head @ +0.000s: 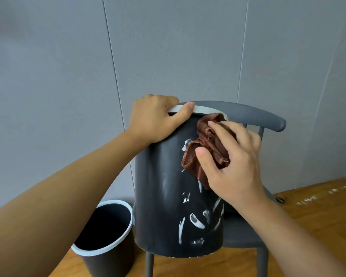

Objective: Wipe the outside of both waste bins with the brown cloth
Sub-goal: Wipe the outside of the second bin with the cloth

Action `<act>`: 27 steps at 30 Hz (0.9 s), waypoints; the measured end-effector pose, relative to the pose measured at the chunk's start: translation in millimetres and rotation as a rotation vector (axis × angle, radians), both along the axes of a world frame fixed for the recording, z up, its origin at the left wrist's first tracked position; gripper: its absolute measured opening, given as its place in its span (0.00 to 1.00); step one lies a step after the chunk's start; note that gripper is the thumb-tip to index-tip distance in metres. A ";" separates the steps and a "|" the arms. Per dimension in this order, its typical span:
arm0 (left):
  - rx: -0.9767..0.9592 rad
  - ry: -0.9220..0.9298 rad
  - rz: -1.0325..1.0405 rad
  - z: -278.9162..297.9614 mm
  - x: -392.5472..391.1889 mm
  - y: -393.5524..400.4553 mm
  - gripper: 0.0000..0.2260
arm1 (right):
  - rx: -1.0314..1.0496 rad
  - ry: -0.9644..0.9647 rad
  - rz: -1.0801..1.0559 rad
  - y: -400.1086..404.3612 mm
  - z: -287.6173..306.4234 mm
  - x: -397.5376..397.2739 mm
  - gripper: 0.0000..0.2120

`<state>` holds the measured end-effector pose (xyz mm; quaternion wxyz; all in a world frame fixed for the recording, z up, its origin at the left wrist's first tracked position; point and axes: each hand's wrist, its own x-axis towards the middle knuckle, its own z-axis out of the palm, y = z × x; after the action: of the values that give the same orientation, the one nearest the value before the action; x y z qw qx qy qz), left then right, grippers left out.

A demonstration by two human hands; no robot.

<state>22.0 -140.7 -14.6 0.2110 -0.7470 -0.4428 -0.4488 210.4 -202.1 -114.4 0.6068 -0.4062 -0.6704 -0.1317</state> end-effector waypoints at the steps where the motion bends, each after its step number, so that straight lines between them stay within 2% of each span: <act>1: -0.001 -0.006 0.006 0.1 -1.2 0.4 0.28 | 0.004 -0.019 0.005 -0.7 1.1 -2.2 0.24; 4: 0.010 -0.015 0.022 -0.2 -4.4 0.9 0.27 | -0.044 0.023 0.089 0.3 8.0 -6.7 0.23; 6: 0.015 -0.012 0.019 -1.2 -5.7 0.8 0.27 | -0.086 0.042 0.080 3.2 10.6 -9.0 0.20; 9: 0.023 -0.005 0.030 -1.7 -6.3 0.3 0.27 | -0.117 0.021 0.064 4.5 10.4 -10.0 0.23; 11: 0.013 -0.011 0.034 -1.3 -6.2 -0.5 0.27 | -0.089 -0.052 0.065 -0.6 9.6 -9.7 0.21; 16: 0.002 -0.009 0.018 -2.0 -9.9 0.3 0.27 | 0.080 -0.411 0.133 -11.9 3.4 -2.2 0.13; 18: 0.008 -0.002 0.040 -1.6 -10.0 -0.4 0.27 | 0.090 -0.424 0.116 -5.6 14.2 0.7 0.13; 22: 0.024 0.009 0.004 -1.0 -4.9 -1.4 0.27 | 0.109 -0.284 0.060 5.6 29.3 -6.8 0.15; 27: 0.037 0.031 0.001 -1.1 -3.5 -1.7 0.27 | 0.125 -0.501 -0.021 -11.8 9.6 -5.6 0.18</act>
<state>18.4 -142.4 -15.7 0.2316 -0.7496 -0.4314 -0.4452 204.8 -213.9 -104.9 0.4442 -0.3294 -0.7862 -0.2757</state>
